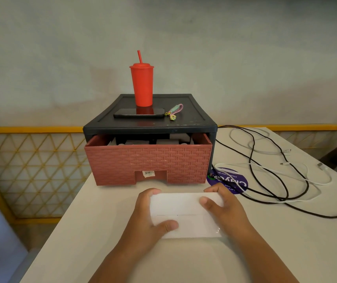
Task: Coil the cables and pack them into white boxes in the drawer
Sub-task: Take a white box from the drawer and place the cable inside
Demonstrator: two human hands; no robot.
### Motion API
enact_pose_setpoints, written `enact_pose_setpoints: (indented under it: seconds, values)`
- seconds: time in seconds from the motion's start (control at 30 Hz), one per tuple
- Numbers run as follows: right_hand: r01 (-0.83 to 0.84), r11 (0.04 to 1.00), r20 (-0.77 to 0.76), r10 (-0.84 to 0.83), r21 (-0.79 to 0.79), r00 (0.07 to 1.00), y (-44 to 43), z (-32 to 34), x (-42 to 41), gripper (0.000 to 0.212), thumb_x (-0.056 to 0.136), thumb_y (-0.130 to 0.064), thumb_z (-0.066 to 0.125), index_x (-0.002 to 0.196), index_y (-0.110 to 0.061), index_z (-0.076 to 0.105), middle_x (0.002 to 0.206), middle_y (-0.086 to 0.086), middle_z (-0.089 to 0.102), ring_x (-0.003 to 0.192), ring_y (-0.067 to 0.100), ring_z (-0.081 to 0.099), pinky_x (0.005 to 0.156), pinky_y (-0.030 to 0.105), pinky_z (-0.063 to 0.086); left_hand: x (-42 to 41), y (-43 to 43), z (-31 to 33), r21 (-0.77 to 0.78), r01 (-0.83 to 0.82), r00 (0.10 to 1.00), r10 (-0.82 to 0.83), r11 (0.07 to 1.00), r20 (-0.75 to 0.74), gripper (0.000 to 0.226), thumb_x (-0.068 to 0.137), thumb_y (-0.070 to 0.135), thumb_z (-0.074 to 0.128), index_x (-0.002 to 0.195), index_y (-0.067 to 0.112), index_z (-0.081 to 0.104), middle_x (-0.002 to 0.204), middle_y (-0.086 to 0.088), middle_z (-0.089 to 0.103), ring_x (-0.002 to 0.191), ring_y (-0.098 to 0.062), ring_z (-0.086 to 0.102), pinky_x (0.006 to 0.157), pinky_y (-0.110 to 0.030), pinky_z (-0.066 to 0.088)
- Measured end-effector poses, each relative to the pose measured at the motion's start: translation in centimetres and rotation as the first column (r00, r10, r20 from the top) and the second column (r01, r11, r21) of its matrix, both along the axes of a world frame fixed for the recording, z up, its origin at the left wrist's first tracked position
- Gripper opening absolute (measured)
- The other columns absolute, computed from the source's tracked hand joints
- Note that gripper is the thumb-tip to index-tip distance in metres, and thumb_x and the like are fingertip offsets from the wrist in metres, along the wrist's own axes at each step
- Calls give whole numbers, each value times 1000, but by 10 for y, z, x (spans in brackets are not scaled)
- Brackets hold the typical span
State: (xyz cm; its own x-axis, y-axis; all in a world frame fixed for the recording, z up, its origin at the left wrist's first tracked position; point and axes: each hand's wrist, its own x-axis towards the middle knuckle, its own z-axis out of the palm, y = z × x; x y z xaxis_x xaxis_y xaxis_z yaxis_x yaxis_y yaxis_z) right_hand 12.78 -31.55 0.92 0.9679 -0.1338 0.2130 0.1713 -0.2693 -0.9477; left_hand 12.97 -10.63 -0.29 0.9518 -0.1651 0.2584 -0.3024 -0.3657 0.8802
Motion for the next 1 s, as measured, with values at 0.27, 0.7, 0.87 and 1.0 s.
enact_pose_setpoints:
  seconds: [0.27,0.7,0.87,1.0]
  values:
    - [104,942,94,-78,-319,993,-27,-2,-29,43,68,-58,46,111,-50,45,116,-23,41,109,4,42,95,19,31,-10,-28,1,248,69,995,-83,966,47,114,38,58,83,130,44,17,128,26,21,116,6,29,92,-9,28]
    - [-122,744,-285,-95,-657,954,-88,23,-90,126,43,-73,65,148,-25,13,124,-15,20,118,12,29,101,24,28,-22,-83,10,179,244,953,-202,953,-227,93,73,49,72,148,33,19,143,18,30,134,-4,30,108,-20,24]
    - [-34,708,-288,-242,-706,927,-91,23,-105,101,71,-60,66,148,-35,6,138,1,17,132,28,22,107,31,24,-31,-84,1,122,126,973,-99,984,-208,54,88,38,59,139,34,40,131,15,55,118,1,50,99,-17,35]
    - [-10,685,-299,-305,-729,904,-90,26,-113,98,74,-61,62,148,-32,5,139,4,21,133,30,24,107,32,25,-40,-78,-1,239,142,984,-111,960,-140,42,90,34,57,130,39,49,119,22,60,115,1,52,95,-15,35]
